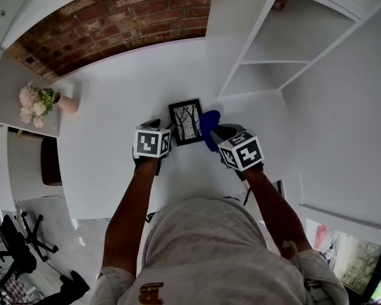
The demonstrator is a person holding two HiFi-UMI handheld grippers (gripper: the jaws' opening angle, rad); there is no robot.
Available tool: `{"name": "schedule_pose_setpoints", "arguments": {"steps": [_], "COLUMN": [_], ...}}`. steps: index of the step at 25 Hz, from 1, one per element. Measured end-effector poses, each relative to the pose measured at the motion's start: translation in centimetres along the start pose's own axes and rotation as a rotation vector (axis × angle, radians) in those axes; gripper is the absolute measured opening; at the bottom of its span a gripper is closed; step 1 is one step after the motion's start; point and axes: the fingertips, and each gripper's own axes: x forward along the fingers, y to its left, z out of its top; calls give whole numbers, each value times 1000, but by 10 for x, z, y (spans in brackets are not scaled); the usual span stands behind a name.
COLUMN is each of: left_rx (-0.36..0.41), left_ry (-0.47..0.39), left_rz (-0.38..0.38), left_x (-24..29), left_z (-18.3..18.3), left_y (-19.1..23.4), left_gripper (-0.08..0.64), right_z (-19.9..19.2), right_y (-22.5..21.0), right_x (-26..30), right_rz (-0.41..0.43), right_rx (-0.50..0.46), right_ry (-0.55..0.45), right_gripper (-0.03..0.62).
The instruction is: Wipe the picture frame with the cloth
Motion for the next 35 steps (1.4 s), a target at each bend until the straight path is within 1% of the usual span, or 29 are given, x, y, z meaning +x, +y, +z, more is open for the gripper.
{"name": "schedule_pose_setpoints", "arguments": {"steps": [4, 7, 10, 14, 16, 18, 22, 28, 31, 35], "left_rx": [-18, -32, -31, 11, 41, 70, 118, 206, 231, 250], "left_ry": [-56, -128, -247, -446, -519, -572, -672, -801, -847, -882], "left_rz": [-4, -16, -46, -123, -146, -153, -160, -177, -178, -173], "left_x": [-15, -33, -61, -104, -123, -139, -169, -205, -218, -229], "left_z": [14, 31, 57, 95, 107, 115, 128, 141, 145, 148], "left_y": [-3, -9, -20, -45, -57, -67, -82, -106, -113, -118], "left_gripper": [204, 204, 204, 200, 196, 193, 172, 111, 77, 36], "right_z": [25, 50, 77, 110, 122, 132, 148, 165, 168, 169], "right_y": [-1, 1, 5, 18, 27, 37, 56, 75, 81, 85], "right_x": [-15, -30, -46, -71, -82, -92, -112, -143, -154, -161], "right_rz": [0, 1, 5, 25, 42, 61, 94, 135, 141, 146], "right_rx": [-5, -23, -50, -88, -110, -134, -171, -221, -247, -266], "right_ry": [-74, -152, -247, -392, -458, -512, -617, -763, -810, -848], "right_gripper": [48, 48, 48, 48, 48, 48, 48, 48, 47, 47]}}
